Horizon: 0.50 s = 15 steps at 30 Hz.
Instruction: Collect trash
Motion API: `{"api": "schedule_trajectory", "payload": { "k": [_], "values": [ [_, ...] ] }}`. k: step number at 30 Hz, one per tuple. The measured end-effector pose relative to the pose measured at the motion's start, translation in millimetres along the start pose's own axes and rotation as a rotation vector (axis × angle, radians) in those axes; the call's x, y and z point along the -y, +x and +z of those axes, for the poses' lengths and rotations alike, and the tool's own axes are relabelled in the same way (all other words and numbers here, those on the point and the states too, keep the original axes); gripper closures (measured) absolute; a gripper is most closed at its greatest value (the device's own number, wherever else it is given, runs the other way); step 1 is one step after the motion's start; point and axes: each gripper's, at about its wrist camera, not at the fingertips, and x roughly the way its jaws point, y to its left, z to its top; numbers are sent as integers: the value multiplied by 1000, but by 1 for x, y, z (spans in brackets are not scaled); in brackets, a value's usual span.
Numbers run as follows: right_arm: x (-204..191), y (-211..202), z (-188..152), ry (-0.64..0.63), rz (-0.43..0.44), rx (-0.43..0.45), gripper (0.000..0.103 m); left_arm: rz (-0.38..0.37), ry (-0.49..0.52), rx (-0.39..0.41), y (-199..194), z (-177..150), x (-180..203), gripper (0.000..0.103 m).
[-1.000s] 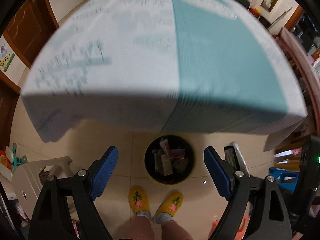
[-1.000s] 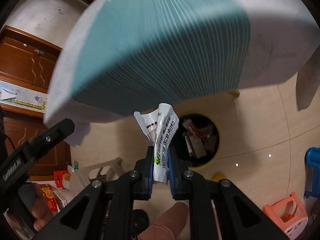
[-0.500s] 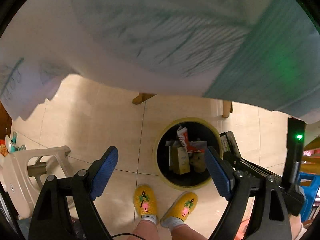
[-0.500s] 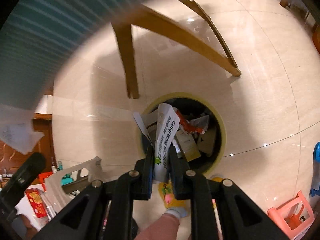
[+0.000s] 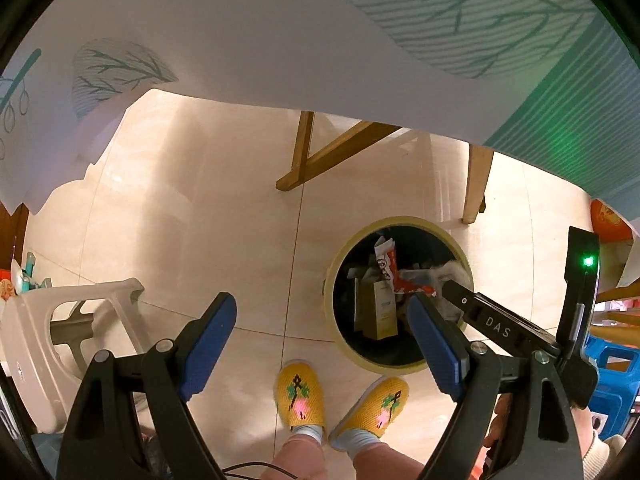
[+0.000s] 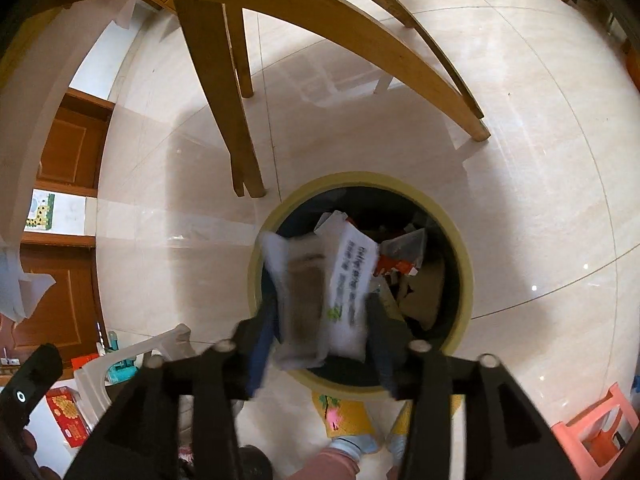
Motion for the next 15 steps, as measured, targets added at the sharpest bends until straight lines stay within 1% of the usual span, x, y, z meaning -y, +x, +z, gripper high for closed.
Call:
{"api": "schedule_trajectory", "payload": {
  "k": [1, 2, 9, 15],
  "values": [
    [-1, -2, 0, -6, 1, 5, 45, 0, 2, 2, -1, 0, 0, 17],
    [-3, -3, 0, -13, 0, 10, 45, -1, 3, 6, -2, 1, 1, 17],
    [-2, -11, 1, -14, -2, 31, 45, -7, 12, 21, -11, 2, 8, 17],
    [-11, -38, -2, -40, -3, 59, 45, -13, 16, 29, -29, 5, 13, 17]
  ]
}}
